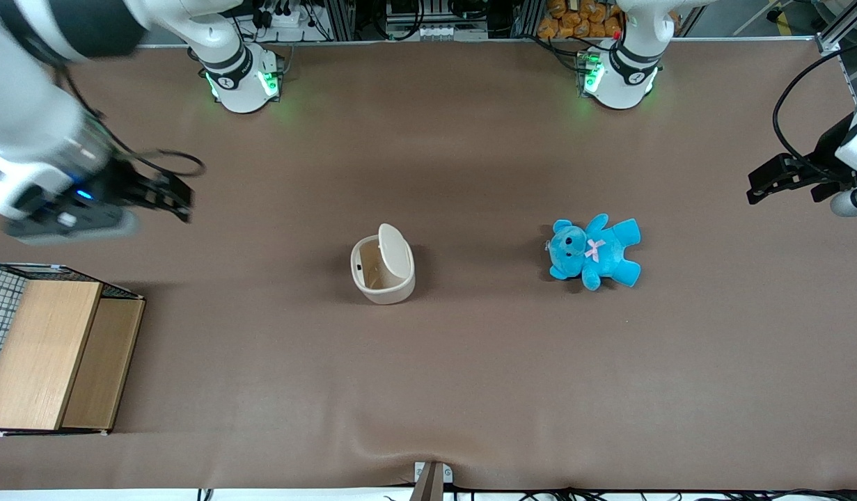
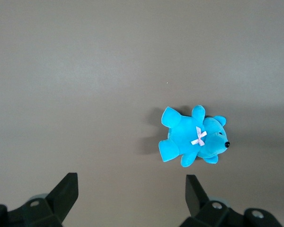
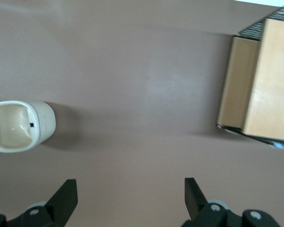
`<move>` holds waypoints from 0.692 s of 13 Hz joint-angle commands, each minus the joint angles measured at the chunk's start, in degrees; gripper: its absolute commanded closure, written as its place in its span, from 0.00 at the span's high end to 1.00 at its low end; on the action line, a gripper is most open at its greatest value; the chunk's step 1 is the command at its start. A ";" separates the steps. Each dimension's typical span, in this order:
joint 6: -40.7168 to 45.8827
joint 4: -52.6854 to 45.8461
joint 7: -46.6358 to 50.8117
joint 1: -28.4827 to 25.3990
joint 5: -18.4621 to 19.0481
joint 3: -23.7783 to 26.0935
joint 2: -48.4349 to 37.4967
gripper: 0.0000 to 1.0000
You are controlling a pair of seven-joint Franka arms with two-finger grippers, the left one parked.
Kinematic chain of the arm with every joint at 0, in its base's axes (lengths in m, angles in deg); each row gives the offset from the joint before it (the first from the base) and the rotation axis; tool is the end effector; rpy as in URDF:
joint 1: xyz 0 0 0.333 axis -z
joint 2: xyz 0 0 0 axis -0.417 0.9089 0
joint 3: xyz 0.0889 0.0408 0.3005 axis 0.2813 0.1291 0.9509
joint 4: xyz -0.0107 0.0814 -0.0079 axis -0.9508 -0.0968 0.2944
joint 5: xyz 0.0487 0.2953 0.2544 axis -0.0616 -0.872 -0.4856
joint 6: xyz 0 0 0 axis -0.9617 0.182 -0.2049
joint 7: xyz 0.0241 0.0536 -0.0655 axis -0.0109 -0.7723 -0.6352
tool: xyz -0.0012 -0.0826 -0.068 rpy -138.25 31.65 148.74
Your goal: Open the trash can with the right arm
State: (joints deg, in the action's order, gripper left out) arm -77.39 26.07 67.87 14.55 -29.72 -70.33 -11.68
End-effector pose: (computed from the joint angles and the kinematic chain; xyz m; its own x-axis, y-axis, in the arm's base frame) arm 0.5754 0.1121 0.6424 0.9930 0.1112 0.0395 0.1090 -0.9926 0.0544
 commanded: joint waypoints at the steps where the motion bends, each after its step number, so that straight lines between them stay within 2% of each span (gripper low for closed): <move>1: 2.05 2.03 -0.80 0.87 -1.83 -1.95 -5.37 1.00; 3: 3.81 2.03 -2.80 0.70 -5.17 -5.29 -7.40 1.00; 5: 4.70 3.86 -5.19 0.26 -5.45 -7.41 -9.76 1.00; 9: 3.91 7.64 -5.46 0.61 -5.45 -7.94 -11.62 1.00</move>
State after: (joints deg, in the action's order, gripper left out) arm -72.41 30.10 63.03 14.94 -34.28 -78.02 -21.02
